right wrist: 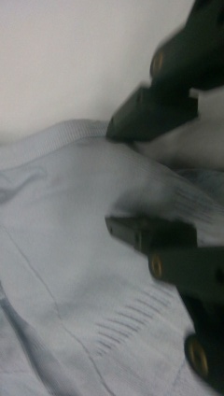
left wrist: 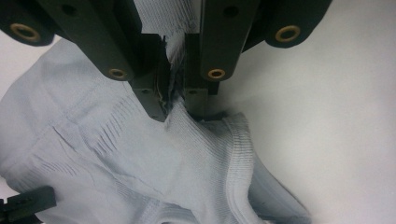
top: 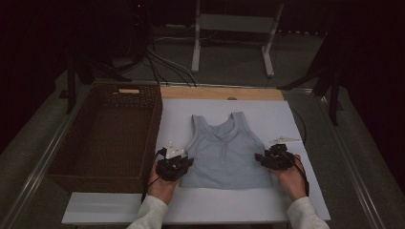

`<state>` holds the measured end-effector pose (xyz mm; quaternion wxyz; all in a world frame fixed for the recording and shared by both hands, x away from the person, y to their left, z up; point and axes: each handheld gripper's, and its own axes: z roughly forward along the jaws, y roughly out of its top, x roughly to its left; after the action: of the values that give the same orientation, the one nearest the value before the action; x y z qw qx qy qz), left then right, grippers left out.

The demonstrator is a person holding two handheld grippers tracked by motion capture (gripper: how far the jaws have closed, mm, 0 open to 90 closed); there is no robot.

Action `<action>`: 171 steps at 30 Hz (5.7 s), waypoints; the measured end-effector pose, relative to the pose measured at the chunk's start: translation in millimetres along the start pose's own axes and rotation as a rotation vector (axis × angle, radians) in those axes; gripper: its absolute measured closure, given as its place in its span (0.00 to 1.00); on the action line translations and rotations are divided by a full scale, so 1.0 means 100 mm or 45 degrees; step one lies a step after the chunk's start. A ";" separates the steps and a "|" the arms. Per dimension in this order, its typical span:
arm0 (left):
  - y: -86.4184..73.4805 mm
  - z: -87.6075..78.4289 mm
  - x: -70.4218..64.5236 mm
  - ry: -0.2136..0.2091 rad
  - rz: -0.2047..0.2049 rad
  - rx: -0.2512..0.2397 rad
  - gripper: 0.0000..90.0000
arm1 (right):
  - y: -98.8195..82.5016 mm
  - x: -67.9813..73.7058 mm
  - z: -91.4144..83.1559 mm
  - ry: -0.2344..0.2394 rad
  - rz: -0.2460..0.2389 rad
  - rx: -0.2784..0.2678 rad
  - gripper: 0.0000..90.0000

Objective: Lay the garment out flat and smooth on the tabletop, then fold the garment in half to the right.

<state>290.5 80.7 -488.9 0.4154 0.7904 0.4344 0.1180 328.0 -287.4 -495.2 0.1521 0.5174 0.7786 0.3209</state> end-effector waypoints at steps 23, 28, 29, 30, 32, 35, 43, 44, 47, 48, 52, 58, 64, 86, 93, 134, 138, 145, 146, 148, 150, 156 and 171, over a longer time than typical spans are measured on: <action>0.05 0.05 -0.07 -0.054 0.008 0.000 0.91 | -0.09 0.05 -0.32 0.030 0.019 -0.018 0.93; 0.06 0.06 -0.10 -0.077 0.009 0.003 0.91 | -0.15 0.03 -0.40 0.028 0.024 -0.016 0.93; 0.06 0.06 -0.11 -0.081 0.006 0.002 0.91 | -0.16 0.03 -0.41 0.029 0.025 -0.015 0.93; 0.06 0.06 -0.11 -0.085 0.007 0.002 0.91 | -0.17 0.03 -0.43 0.028 0.024 -0.014 0.93; 0.06 0.07 -0.13 -0.095 0.007 0.004 0.91 | -0.19 0.02 -0.45 0.028 0.026 -0.015 0.93; 0.06 0.07 -0.15 -0.107 0.010 0.008 0.91 | -0.22 0.01 -0.48 0.027 0.028 -0.013 0.93; 0.04 0.05 -0.20 -0.138 0.007 0.023 0.91 | -0.30 -0.02 -0.56 0.034 0.041 -0.003 0.93; 0.04 0.05 -0.21 -0.140 0.009 0.027 0.91 | -0.31 -0.02 -0.57 0.036 0.040 -0.002 0.93; 0.04 0.02 -0.22 -0.152 0.014 0.030 0.91 | -0.33 -0.01 -0.59 0.041 0.039 0.001 0.93; 0.04 0.02 -0.22 -0.154 0.014 0.031 0.91 | -0.34 -0.01 -0.60 0.043 0.036 0.000 0.93; 0.03 0.00 -0.24 -0.157 0.013 0.045 0.91 | -0.37 -0.01 -0.61 0.050 0.033 0.003 0.93; 0.02 -0.03 -0.28 -0.173 0.012 0.058 0.92 | -0.39 0.00 -0.63 0.056 0.028 0.010 0.93; 0.01 -0.06 -0.30 -0.194 -0.002 0.082 0.92 | -0.42 -0.01 -0.65 0.064 0.029 0.019 0.93; -0.11 -0.11 -0.24 -0.169 -0.040 0.159 0.91 | -0.40 0.04 -0.51 0.052 0.007 0.028 0.92; -0.15 -0.04 -0.16 -0.159 -0.073 0.174 0.91 | -0.37 0.02 -0.41 0.015 0.009 0.029 0.91; -0.10 -0.15 -0.09 -0.062 -0.024 -0.079 0.28 | -0.38 -0.13 -0.51 -0.024 0.031 -0.181 0.40; -0.09 -0.17 -0.08 -0.051 -0.033 -0.116 0.15 | -0.38 -0.15 -0.53 -0.037 0.058 -0.229 0.24; -0.10 -0.17 -0.05 -0.016 -0.053 -0.147 0.00 | -0.39 -0.17 -0.61 -0.070 0.085 -0.300 0.03; -0.10 -0.17 -0.05 -0.016 -0.053 -0.147 0.00 | -0.39 -0.17 -0.61 -0.070 0.085 -0.300 0.03; -0.10 -0.16 -0.04 -0.003 -0.051 -0.138 0.00 | -0.39 -0.17 -0.62 -0.082 0.088 -0.312 0.02; -0.13 -0.14 -0.03 -0.008 -0.065 -0.124 0.00 | -0.39 -0.17 -0.61 -0.089 0.089 -0.330 0.02; -0.18 -0.07 -0.04 -0.046 -0.067 -0.087 0.00 | -0.41 -0.19 -0.63 -0.103 0.101 -0.351 0.02; -0.27 0.06 -0.19 -0.112 -0.047 0.009 0.02 | -0.42 -0.19 -0.67 -0.112 0.107 -0.378 0.02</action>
<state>266.7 70.3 -510.3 0.4335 0.7882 0.4306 0.0738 268.0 -338.4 -475.0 0.2472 0.5349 0.6928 0.4157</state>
